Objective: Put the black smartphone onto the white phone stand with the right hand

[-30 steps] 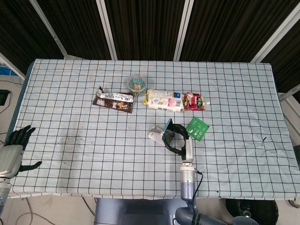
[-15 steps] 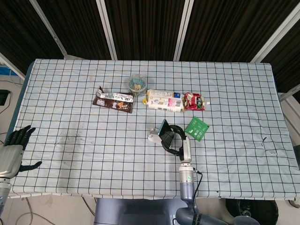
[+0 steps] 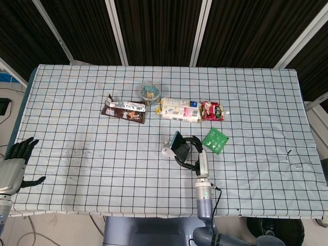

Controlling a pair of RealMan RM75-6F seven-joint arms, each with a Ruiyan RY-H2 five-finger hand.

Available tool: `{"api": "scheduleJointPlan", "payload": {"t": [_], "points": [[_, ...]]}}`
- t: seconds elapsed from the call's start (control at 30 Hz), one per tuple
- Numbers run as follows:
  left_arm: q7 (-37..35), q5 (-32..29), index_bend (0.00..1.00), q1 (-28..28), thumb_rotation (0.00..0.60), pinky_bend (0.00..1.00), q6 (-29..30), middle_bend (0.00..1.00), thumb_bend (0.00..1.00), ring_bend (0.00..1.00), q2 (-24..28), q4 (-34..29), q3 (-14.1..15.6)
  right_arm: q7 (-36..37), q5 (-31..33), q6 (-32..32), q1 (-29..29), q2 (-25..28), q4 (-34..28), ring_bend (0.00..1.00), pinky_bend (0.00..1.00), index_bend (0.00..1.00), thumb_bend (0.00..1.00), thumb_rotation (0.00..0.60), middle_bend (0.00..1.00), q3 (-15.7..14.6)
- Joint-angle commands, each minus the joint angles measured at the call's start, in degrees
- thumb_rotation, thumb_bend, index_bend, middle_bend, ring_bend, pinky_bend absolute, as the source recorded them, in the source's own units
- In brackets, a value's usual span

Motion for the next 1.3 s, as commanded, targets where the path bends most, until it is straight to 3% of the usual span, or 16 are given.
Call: {"api": "scheduleJointPlan", "payload": {"t": [0.03, 0.33, 0.57, 0.77, 1.0, 1.3], "points": [[-0.01, -0.03, 0.00, -0.01, 0.600, 0.00, 0.00, 0.00, 0.00, 0.00, 0.00, -0.01, -0.02, -0.76, 0.00, -0.41, 0.14, 0.13, -0.12, 0.06, 0.17, 0.20, 0.14, 0.600, 0.17, -0.19], [0.06, -0.05, 0.00, 0.02, 0.600, 0.00, 0.07, 0.00, 0.00, 0.00, -0.01, -0.03, -0.03, -3.78, 0.75, -0.82, 0.32, 0.44, -1.40, 0.00, 0.16, 0.01, 0.08, 0.600, 0.03, 0.31], [0.15, -0.02, 0.00, 0.09, 0.600, 0.00, 0.29, 0.00, 0.00, 0.00, -0.09, 0.08, -0.06, -6.57, 0.25, 0.43, -0.04, 1.57, -2.91, 0.00, 0.14, 0.00, 0.07, 0.600, 0.00, 0.12], [0.31, 0.21, 0.00, 0.27, 0.600, 0.00, 0.78, 0.00, 0.00, 0.00, -0.14, 0.17, -0.06, -9.19, -1.39, 2.47, -1.55, 5.72, -6.86, 0.00, 0.14, 0.00, 0.07, 0.600, 0.00, -1.09], [0.85, 0.54, 0.00, 0.43, 0.600, 0.00, 1.24, 0.00, 0.00, 0.00, -0.30, 0.28, 0.03, -14.97, -3.17, 2.96, -3.84, 16.30, -15.64, 0.00, 0.14, 0.00, 0.07, 0.600, 0.00, -2.74], [1.29, 1.13, 0.00, 0.86, 0.600, 0.00, 2.25, 0.00, 0.00, 0.00, -0.50, 0.19, 0.17, -20.42, -3.07, 2.62, -8.19, 33.36, -31.26, 0.00, 0.14, 0.00, 0.08, 0.600, 0.00, -4.18]]}}
